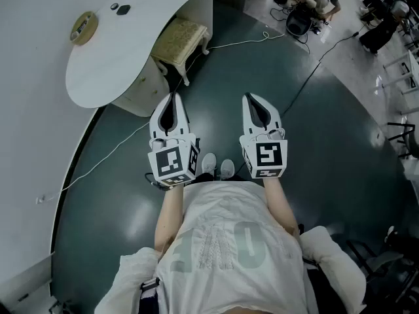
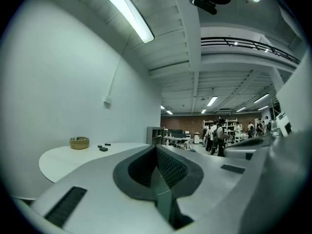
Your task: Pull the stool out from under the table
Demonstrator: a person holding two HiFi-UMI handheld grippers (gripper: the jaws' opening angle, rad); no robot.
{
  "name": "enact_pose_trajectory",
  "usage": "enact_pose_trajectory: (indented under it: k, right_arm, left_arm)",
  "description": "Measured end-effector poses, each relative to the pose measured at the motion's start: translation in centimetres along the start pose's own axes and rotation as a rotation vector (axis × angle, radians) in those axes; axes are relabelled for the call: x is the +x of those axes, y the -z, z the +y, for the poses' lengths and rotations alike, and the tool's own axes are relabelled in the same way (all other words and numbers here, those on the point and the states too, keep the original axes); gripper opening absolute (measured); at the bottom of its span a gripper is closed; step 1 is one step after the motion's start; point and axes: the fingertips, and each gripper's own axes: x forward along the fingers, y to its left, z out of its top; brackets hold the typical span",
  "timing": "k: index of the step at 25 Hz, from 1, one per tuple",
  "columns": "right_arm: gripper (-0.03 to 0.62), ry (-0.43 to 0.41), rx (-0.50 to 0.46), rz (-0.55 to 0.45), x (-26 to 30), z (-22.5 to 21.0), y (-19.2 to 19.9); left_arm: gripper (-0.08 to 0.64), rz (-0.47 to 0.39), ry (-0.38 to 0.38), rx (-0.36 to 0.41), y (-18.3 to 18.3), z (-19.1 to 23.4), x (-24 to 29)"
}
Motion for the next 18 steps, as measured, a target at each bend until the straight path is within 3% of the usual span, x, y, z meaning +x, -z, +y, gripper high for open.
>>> enact_pose_trajectory:
  k: [11, 18]
  right_arm:
    - [0.028, -0.017, 0.012, 0.006, -2.2, -1.3, 1.6]
    - [0.028, -0.026, 0.137, 0.013, -2.3, -3.0, 4.2]
  left_arm:
    - [0.028, -0.004, -0.024, -0.007, 0.6, -1.8, -1.4]
    - [0.028, -0.021, -0.062, -0.038, 1.3, -2.0, -1.5]
